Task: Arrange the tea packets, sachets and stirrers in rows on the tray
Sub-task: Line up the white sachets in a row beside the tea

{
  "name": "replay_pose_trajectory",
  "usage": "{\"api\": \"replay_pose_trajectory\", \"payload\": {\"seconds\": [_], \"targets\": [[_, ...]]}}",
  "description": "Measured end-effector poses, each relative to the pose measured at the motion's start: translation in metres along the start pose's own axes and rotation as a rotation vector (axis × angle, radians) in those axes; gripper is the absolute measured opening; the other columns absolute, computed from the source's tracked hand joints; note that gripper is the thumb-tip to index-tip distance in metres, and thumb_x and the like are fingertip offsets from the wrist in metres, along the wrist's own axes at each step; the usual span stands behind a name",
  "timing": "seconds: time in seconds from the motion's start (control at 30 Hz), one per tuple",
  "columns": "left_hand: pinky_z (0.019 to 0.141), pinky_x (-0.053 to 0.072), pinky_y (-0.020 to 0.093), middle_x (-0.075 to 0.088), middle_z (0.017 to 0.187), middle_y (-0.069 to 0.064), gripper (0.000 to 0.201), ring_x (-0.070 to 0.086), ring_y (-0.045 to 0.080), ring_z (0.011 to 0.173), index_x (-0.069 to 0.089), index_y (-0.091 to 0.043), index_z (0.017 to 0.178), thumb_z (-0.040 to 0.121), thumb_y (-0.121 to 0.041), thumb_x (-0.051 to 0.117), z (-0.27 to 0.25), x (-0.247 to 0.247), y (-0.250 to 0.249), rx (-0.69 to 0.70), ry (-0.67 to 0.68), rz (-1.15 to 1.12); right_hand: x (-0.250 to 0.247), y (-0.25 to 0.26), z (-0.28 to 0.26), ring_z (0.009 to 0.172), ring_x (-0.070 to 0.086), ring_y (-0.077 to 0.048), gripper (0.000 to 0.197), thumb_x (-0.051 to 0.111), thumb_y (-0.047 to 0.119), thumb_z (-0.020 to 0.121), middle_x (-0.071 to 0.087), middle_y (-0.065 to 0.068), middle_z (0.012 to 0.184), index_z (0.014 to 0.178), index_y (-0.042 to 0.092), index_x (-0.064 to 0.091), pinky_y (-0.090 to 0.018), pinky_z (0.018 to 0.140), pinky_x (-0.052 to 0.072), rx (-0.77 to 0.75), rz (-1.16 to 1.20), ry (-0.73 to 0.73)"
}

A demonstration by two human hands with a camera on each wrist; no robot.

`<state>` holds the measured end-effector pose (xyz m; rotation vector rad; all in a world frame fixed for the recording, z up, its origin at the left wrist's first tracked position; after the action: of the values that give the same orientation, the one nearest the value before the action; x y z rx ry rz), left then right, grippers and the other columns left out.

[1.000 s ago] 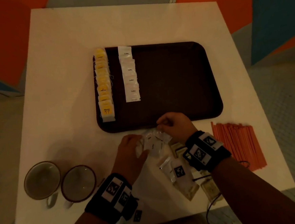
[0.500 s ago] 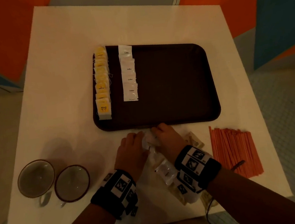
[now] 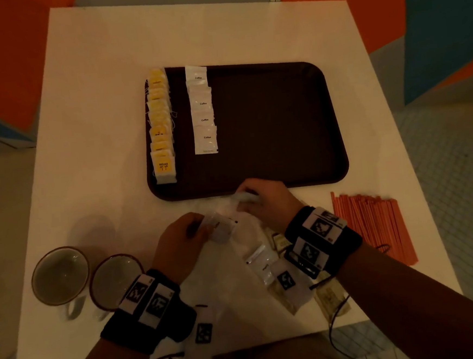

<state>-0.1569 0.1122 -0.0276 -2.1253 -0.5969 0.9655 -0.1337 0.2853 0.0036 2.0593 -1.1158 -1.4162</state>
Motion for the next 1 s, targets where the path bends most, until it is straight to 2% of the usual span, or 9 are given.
{"api": "replay_pose_trajectory", "payload": {"seconds": [0.07, 0.17, 0.27, 0.33, 0.5, 0.7, 0.83, 0.93, 1.0], "targets": [[0.075, 0.053, 0.041, 0.064, 0.079, -0.002, 0.013, 0.061, 0.017, 0.074, 0.063, -0.02, 0.085, 0.088, -0.032, 0.058, -0.006, -0.009, -0.001, 0.019, -0.038, -0.024, -0.006, 0.016, -0.008, 0.087, 0.057, -0.008, 0.016, 0.058, 0.02, 0.089, 0.065, 0.0, 0.101, 0.101, 0.012, 0.065, -0.019, 0.073, 0.043, -0.035, 0.11, 0.03], [0.067, 0.054, 0.031, 0.066, 0.076, 0.003, 0.007, 0.062, 0.016, 0.068, 0.063, -0.019, 0.081, 0.085, -0.025, 0.062, -0.013, -0.016, -0.014, 0.058, -0.06, -0.116, 0.008, 0.034, -0.019, 0.116, 0.049, -0.009, 0.022, 0.057, 0.024, 0.089, 0.051, 0.003, 0.133, 0.108, 0.015, 0.065, -0.015, 0.09, 0.039, -0.095, 0.052, 0.267], [0.06, 0.052, 0.018, 0.064, 0.074, 0.002, 0.008, 0.062, 0.006, 0.062, 0.06, -0.019, 0.079, 0.081, -0.014, 0.066, -0.018, -0.021, -0.03, 0.085, -0.094, -0.31, 0.019, 0.039, -0.023, 0.104, 0.058, -0.02, 0.022, 0.057, 0.016, 0.089, 0.06, -0.008, 0.117, 0.108, 0.008, 0.065, -0.028, 0.089, 0.048, -0.113, 0.062, 0.339], [0.065, 0.054, 0.025, 0.065, 0.079, 0.003, 0.011, 0.064, 0.011, 0.069, 0.059, -0.021, 0.081, 0.078, -0.017, 0.069, -0.016, -0.017, -0.03, 0.048, -0.07, -0.37, 0.016, 0.034, -0.022, 0.095, 0.062, -0.02, 0.021, 0.057, 0.017, 0.089, 0.062, -0.008, 0.109, 0.106, 0.008, 0.065, -0.032, 0.084, 0.054, -0.044, 0.176, 0.287], [0.089, 0.045, 0.029, 0.056, 0.104, -0.002, 0.033, 0.054, 0.016, 0.098, 0.059, -0.023, 0.102, 0.076, -0.042, 0.069, -0.015, 0.054, -0.011, 0.041, 0.351, 0.3, -0.004, 0.018, -0.021, 0.094, 0.063, -0.027, 0.023, 0.061, 0.016, 0.086, 0.063, -0.015, 0.108, 0.103, 0.001, 0.065, -0.036, 0.083, 0.054, 0.02, 0.3, 0.105], [0.096, 0.034, 0.038, 0.04, 0.129, 0.006, 0.047, 0.039, 0.028, 0.117, 0.039, -0.015, 0.126, 0.088, -0.041, 0.048, -0.013, 0.107, -0.032, 0.246, 0.365, 0.842, -0.004, 0.003, -0.02, 0.092, 0.066, -0.026, 0.024, 0.063, 0.019, 0.085, 0.066, -0.012, 0.105, 0.103, 0.003, 0.066, -0.041, 0.085, 0.055, 0.086, 0.304, 0.105], [0.101, 0.034, 0.036, 0.044, 0.132, 0.008, 0.04, 0.041, 0.028, 0.123, 0.044, -0.013, 0.128, 0.093, -0.033, 0.046, -0.005, 0.098, -0.021, 0.091, 0.413, 0.593, -0.009, 0.002, -0.019, 0.089, 0.066, -0.019, 0.023, 0.063, 0.024, 0.085, 0.068, -0.009, 0.102, 0.099, 0.007, 0.067, -0.037, 0.084, 0.055, 0.095, 0.331, 0.076], [0.086, 0.043, 0.029, 0.059, 0.111, 0.002, 0.029, 0.055, 0.02, 0.102, 0.057, -0.018, 0.109, 0.086, -0.035, 0.06, 0.001, 0.053, -0.019, 0.016, 0.262, 0.21, -0.018, 0.005, -0.019, 0.085, 0.065, -0.007, 0.018, 0.061, 0.021, 0.086, 0.07, -0.004, 0.096, 0.097, 0.009, 0.068, -0.019, 0.077, 0.051, 0.088, 0.409, 0.044], [0.07, 0.044, 0.022, 0.061, 0.094, -0.003, 0.02, 0.058, 0.012, 0.083, 0.057, -0.023, 0.093, 0.079, -0.033, 0.068, 0.001, 0.014, -0.025, 0.008, 0.107, 0.025, -0.018, 0.005, -0.019, 0.093, 0.066, -0.01, 0.022, 0.061, 0.022, 0.087, 0.07, -0.005, 0.102, 0.104, 0.01, 0.067, -0.02, 0.083, 0.051, 0.114, 0.484, 0.06]]}}
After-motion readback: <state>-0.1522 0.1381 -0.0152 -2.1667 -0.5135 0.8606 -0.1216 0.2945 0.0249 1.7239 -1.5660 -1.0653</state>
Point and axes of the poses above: each hand's wrist, its own z-axis towards the middle knuckle, its own x-axis out of the palm, y = z × x, the point moved 7 cm from there along z, towards the middle knuckle
